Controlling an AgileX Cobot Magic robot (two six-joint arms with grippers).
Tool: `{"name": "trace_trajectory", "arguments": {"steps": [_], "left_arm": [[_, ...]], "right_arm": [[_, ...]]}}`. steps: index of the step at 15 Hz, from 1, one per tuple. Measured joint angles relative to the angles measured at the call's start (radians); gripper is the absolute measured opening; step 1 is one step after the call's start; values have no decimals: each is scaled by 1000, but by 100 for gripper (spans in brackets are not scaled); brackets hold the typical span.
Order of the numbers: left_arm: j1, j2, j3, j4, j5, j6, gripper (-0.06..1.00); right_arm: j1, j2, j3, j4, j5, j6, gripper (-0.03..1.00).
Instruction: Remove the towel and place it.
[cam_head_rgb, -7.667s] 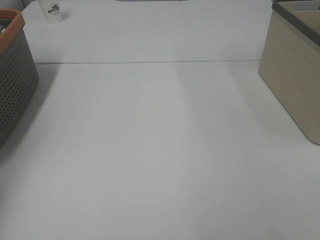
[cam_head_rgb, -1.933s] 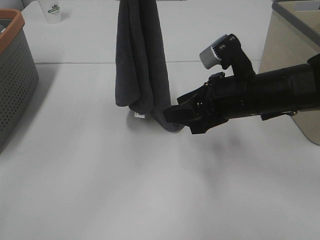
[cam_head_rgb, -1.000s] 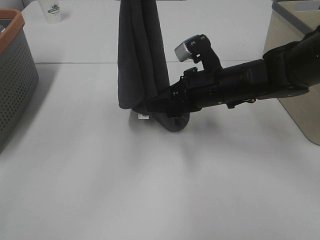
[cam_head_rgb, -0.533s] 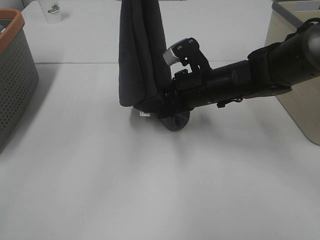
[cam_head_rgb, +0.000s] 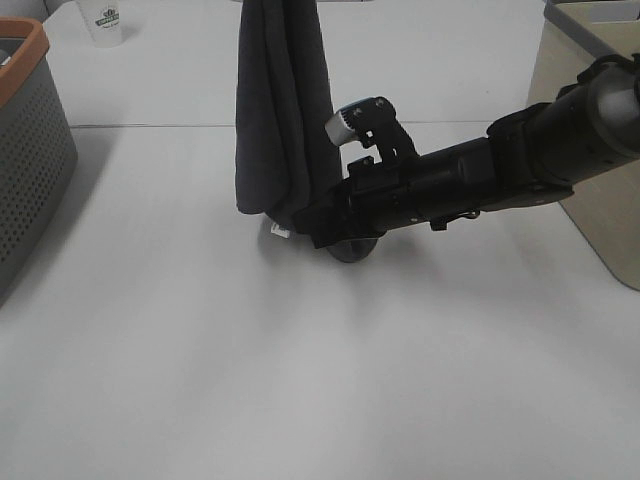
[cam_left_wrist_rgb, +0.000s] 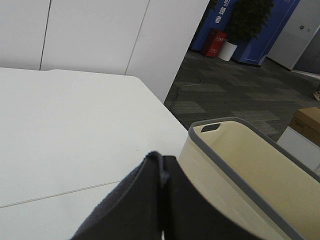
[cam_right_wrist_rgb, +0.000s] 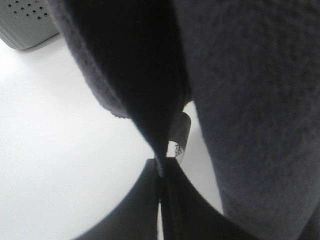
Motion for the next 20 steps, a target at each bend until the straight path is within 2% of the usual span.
{"name": "trace_trajectory", "arguments": {"steps": [4, 5, 7, 11, 13, 15, 16, 18, 20], "left_arm": [[0, 0, 0, 0, 0, 0, 0], [0, 0, 0, -1, 0, 0, 0], [0, -6, 0, -5, 1, 0, 0], [0, -73, 0, -14, 104, 0, 0], [0, -117, 0, -68, 136, 0, 0], [0, -146, 0, -123, 142, 0, 0], [0, -156, 0, -151, 152, 0, 0], [16, -160, 0, -206, 154, -10, 0], [73, -160, 0, -284, 154, -52, 0]], "right_arm": [[0, -33, 21, -1, 14, 95, 2], [0, -66, 35, -29, -1, 171, 2], [0, -132, 41, -162, -43, 319, 2], [0, -367, 44, -812, -107, 767, 2], [0, -464, 44, -1136, -101, 997, 2], [0, -523, 1, -1398, -17, 1183, 2], [0, -542, -78, -1550, 99, 1258, 2], [0, -542, -216, -1670, 262, 1290, 2], [0, -542, -330, -1743, 341, 1297, 2]]}}
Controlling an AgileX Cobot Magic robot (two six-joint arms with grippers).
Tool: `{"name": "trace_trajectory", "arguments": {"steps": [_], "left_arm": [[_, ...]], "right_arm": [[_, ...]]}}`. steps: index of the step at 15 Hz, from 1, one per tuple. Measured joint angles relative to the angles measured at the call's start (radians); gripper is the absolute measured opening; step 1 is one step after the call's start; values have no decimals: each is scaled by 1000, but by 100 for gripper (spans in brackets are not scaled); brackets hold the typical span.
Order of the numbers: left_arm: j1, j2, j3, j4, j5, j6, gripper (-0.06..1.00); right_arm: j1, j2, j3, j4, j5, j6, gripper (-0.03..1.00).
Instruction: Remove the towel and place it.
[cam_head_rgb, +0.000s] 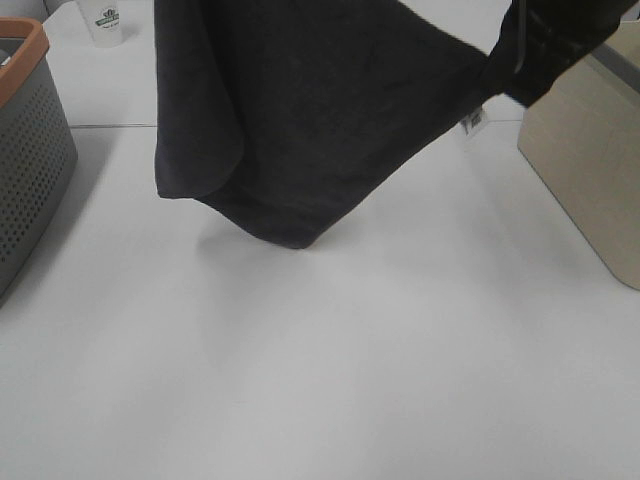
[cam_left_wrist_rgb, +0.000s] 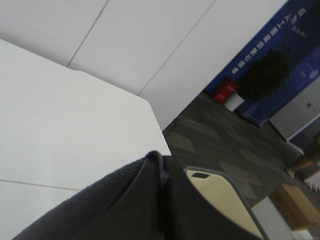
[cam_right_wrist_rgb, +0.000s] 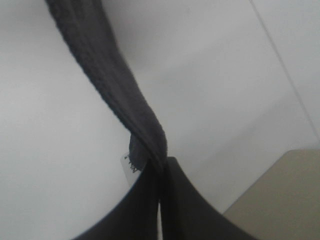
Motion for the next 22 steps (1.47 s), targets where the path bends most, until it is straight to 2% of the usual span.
{"name": "trace_trajectory", "arguments": {"steps": [3, 7, 10, 11, 12, 14, 17, 19, 20, 22], "left_arm": [[71, 7, 0, -45, 2, -30, 0], [85, 73, 20, -60, -3, -35, 0], [147, 162, 34, -93, -78, -76, 0], [197, 217, 34, -106, -212, -83, 0], [206, 232, 34, -106, -251, -83, 0], [248, 312, 13, -108, -355, -84, 0], [302, 449, -88, -91, -444, -87, 0], [311, 508, -165, -55, -458, -87, 0], [324, 568, -264, -6, -461, -87, 0], [340, 590, -316, 77, -477, -87, 0]], "right_arm": [[0, 1, -134, -85, 13, -24, 2], [0, 39, -250, -215, 16, -27, 2], [-8, 114, -315, -249, -16, -27, 2], [-30, 168, -320, -263, -128, -18, 2], [-37, 183, -320, -272, -160, -16, 2], [-64, 234, -320, -287, -325, 3, 2], [-115, 316, -330, -287, -528, 33, 2], [-129, 367, -383, -286, -585, 53, 2], [-141, 446, -507, -271, -600, 55, 2], [-142, 485, -575, -252, -595, 56, 2]]}}
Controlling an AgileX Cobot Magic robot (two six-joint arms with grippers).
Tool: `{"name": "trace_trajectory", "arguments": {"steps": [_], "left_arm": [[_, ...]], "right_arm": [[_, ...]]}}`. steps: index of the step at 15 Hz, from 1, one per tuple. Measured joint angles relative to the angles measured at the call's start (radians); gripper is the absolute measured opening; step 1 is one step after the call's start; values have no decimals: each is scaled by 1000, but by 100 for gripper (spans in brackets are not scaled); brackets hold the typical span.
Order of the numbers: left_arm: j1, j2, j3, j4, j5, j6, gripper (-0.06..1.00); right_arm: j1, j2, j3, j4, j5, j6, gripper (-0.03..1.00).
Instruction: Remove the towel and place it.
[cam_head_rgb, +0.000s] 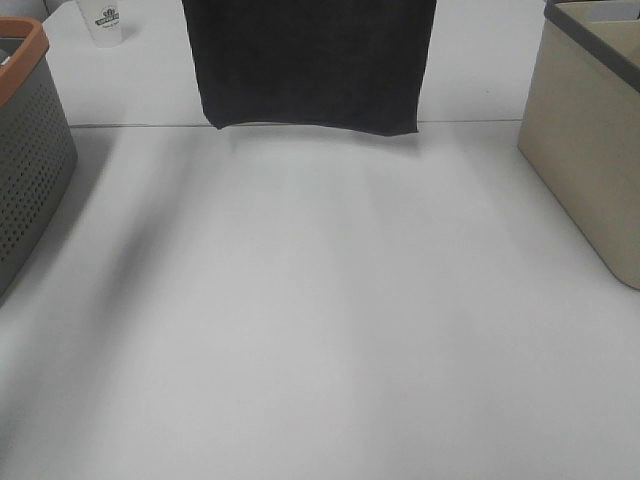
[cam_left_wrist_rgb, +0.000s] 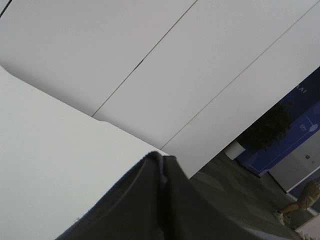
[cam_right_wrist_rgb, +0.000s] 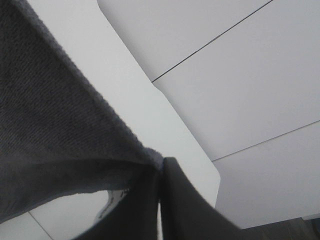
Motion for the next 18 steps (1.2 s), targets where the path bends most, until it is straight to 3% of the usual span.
{"name": "trace_trajectory", "arguments": {"steps": [1, 3, 6, 10, 14, 18], "left_arm": [[4, 2, 2, 13, -11, 1, 0], [8, 3, 96, 27, -158, 95, 0], [7, -6, 401, -3, -382, 164, 0], [1, -88, 865, -66, -555, 283, 0], [1, -138, 1094, -100, -575, 316, 0], [1, -158, 1206, -112, -588, 319, 0]], "right_arm": [[0, 4, 1, 7, 8, 1, 2], [0, -8, 86, 22, 9, 5, 2], [0, -104, 425, 24, -43, 2, 2], [11, -311, 865, 58, -184, -12, 2], [117, -332, 1068, 66, -189, -14, 2], [146, -334, 1167, 101, -190, -12, 2]]}}
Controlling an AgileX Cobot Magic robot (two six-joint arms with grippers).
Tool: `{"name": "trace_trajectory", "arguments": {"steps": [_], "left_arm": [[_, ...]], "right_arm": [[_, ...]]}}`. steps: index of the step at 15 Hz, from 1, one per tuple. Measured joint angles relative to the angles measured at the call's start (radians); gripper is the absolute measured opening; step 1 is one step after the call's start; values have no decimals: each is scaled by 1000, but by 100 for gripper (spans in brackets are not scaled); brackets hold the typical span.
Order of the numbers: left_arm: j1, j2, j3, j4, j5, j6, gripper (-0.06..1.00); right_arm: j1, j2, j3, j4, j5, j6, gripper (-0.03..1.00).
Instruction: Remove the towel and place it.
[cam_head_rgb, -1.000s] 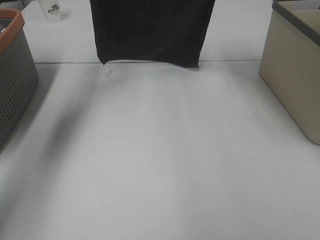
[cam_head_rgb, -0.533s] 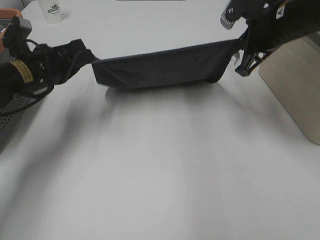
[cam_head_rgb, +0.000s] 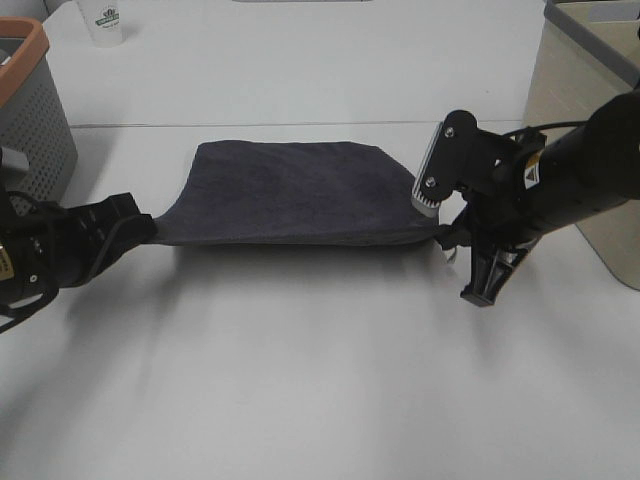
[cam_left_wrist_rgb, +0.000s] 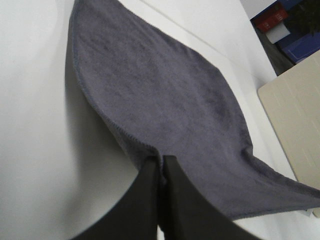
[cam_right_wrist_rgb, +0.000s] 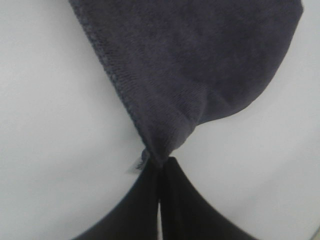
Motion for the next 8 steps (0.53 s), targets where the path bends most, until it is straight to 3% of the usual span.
{"name": "trace_trajectory", "arguments": {"steps": [4, 8], "left_arm": [[0, 0, 23, 26, 9, -2, 0], [0, 0, 23, 28, 42, -2, 0]], "right_arm": [[5, 3, 109, 16, -53, -10, 2], [5, 98, 120, 16, -125, -10, 2]]}}
